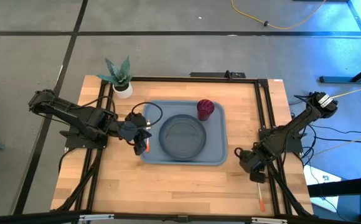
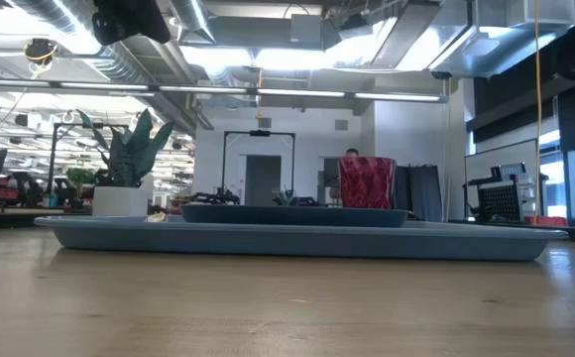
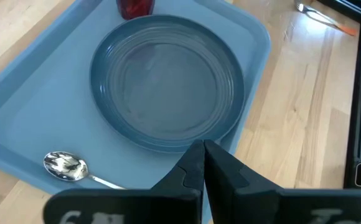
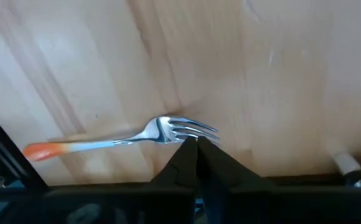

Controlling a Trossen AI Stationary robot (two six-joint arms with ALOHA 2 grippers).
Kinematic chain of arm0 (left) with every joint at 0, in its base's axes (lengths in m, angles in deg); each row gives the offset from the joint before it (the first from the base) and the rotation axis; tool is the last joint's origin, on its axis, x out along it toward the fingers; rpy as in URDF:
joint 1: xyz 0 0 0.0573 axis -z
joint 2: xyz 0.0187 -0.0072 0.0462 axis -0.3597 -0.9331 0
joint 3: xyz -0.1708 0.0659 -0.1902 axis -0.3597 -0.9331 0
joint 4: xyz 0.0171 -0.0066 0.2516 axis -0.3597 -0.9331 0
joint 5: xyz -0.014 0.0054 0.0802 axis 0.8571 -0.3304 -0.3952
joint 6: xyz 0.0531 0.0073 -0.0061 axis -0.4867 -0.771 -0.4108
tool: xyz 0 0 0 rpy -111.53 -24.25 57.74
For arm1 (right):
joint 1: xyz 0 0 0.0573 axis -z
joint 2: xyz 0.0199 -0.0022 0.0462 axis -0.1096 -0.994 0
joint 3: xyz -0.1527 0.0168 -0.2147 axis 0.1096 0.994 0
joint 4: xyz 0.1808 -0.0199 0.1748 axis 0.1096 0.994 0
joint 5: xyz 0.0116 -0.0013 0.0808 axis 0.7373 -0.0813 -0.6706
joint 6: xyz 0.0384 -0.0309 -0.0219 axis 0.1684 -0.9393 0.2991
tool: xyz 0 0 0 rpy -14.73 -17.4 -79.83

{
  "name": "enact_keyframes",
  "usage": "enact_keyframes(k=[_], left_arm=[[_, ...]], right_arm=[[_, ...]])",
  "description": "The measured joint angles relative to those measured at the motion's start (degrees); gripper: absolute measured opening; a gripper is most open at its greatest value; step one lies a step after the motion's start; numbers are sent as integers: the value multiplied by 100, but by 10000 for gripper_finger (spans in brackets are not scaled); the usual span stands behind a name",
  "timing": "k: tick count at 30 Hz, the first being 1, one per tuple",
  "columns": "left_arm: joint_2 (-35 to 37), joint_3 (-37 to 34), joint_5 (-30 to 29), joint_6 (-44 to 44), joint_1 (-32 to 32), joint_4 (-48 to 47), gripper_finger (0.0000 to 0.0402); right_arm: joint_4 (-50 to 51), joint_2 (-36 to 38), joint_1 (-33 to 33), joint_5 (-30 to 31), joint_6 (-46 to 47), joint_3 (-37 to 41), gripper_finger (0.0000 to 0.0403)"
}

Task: Pick and place plate/cup/fork/spoon on tray
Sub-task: Put the orange fork on the blue tray

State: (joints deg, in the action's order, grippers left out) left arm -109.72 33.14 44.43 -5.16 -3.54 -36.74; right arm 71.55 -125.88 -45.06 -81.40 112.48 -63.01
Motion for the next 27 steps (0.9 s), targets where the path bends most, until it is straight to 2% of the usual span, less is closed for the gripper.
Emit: enact_keyframes(k=[3, 15, 27], left_arm=[[0, 0, 0, 0, 0, 0, 0], [0, 0, 0, 1, 0, 4, 0], [0, 0, 0, 37, 0, 22, 0]], right_arm=[[-12, 0, -2, 7, -157, 0, 10], [-3, -2, 0, -133, -779, 5, 54], [-101, -4, 4, -98, -1176, 428, 56]])
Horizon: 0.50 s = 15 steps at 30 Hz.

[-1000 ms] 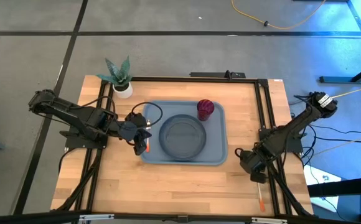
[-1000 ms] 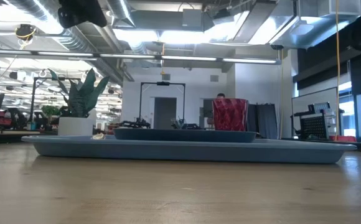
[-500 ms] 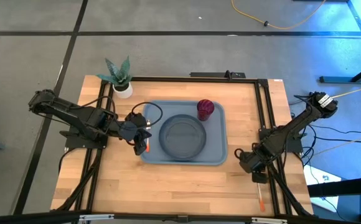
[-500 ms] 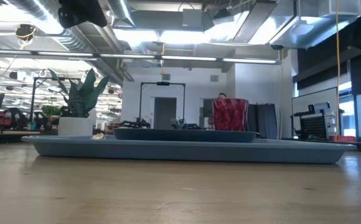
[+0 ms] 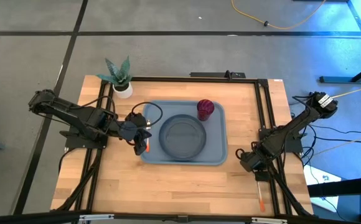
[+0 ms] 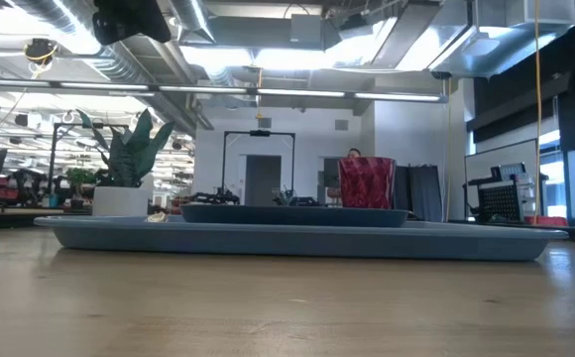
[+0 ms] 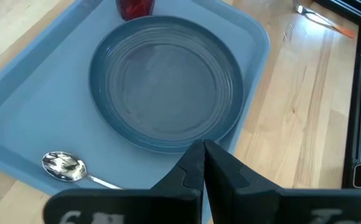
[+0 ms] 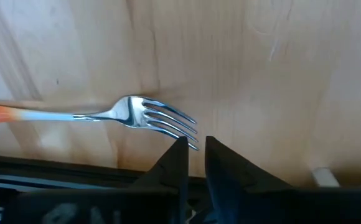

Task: Pick and place plate/cup/fork/spoon on tray
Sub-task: Put the orange fork on the blue tray

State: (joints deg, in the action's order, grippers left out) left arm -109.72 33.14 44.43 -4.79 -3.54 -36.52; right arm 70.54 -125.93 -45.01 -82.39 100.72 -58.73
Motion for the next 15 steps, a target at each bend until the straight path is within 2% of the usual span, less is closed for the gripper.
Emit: enact_keyframes(k=[7, 15], left_arm=[[0, 0, 0, 77, 0, 0, 0], [0, 0, 0, 94, 0, 0, 0]], right_arm=[[-230, -2, 0, 249, -271, 22, 56], [-226, -2, 0, 166, -236, 22, 56]])
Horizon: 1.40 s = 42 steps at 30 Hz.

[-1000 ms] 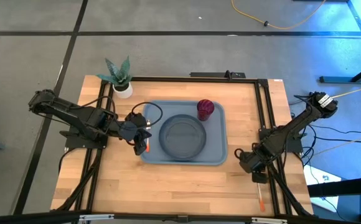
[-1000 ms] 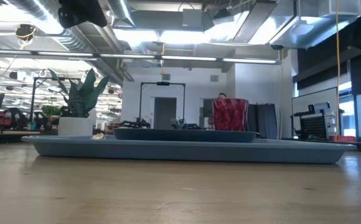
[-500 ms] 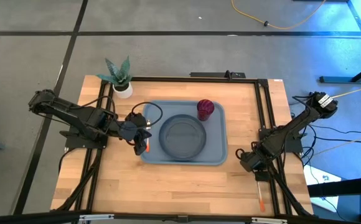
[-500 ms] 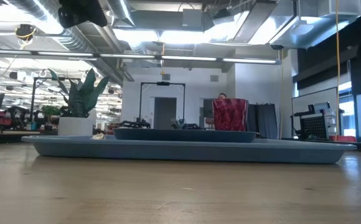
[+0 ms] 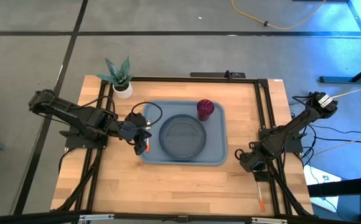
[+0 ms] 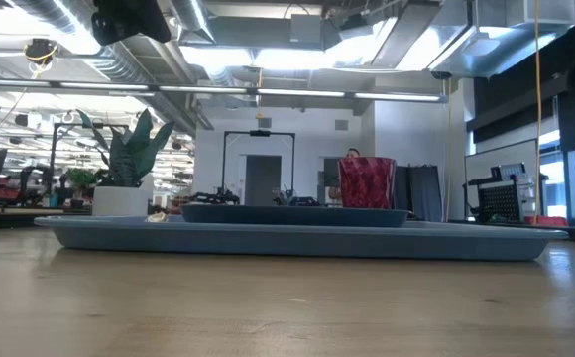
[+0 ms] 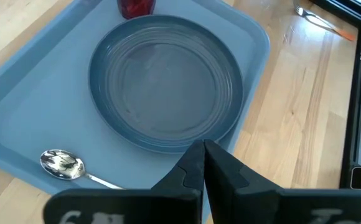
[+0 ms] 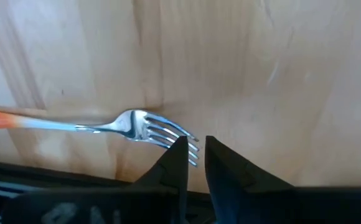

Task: Pick and place plate/cup/fork/spoon on tray
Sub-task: Put the orange fork on the blue tray

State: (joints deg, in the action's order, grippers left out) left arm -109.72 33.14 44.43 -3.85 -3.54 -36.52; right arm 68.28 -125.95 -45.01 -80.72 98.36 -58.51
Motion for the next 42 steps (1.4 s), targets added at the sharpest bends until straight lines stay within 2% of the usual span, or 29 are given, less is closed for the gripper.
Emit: enact_keyframes(k=[7, 13, 26, 33, 42], left_arm=[[0, 0, 0, 0, 2, 0, 0], [0, 0, 2, 20, 2, 1, 0], [0, 0, 1, 15, 2, 66, 0], [0, 0, 1, 11, 2, 66, 0], [0, 0, 1, 4, 2, 65, 0]], right_arm=[[-43, 0, 0, -41, -92, 1, 56], [-551, 2, 0, -141, 125, 336, 56], [-557, 2, -1, -173, 158, 380, 55], [-556, 7, -1, -190, 160, 380, 8], [-575, 7, 289, -193, 324, 333, 2]])
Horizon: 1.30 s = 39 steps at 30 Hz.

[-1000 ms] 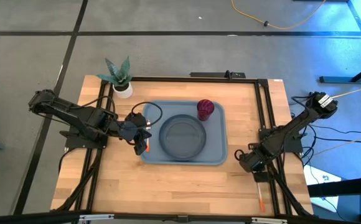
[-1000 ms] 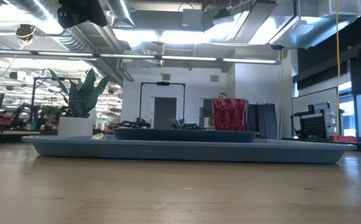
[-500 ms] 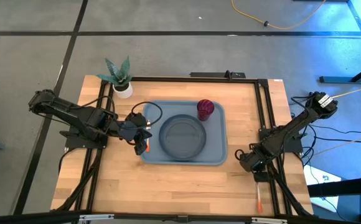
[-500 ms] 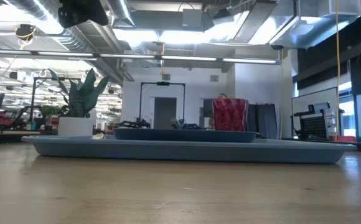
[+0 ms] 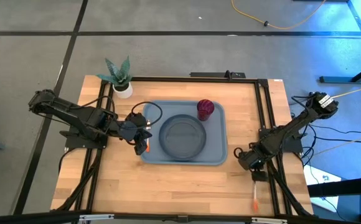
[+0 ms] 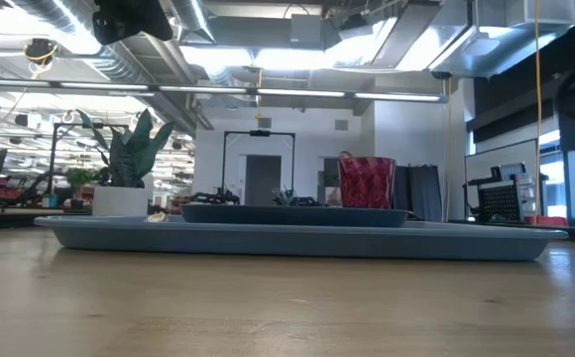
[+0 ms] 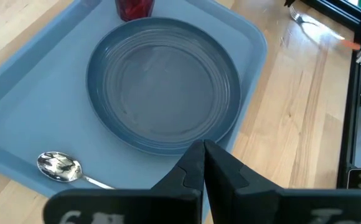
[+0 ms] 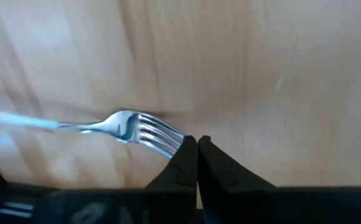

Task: Pick and place plate/cup/fork/spoon on tray
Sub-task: Put the orange fork on the blue tray

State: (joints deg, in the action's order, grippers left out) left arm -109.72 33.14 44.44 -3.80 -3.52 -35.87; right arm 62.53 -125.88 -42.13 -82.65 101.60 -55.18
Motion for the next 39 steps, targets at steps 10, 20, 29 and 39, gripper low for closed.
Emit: enact_keyframes(k=[10, 20, 29, 39], left_arm=[[0, 0, -1, -48, 0, -1, 0], [0, 0, 2, -50, -1, -6, 0], [0, 0, 15, -52, -2, -6, 0], [0, 0, 26, -52, 0, -8, 0]], right_arm=[[-184, -2, 922, 88, -518, -659, 1], [-501, -179, 1734, 161, -1116, -948, 0], [-787, -1025, 1842, -64, -1677, -948, 0], [-842, -1405, 1842, -76, -1923, -948, 23]])
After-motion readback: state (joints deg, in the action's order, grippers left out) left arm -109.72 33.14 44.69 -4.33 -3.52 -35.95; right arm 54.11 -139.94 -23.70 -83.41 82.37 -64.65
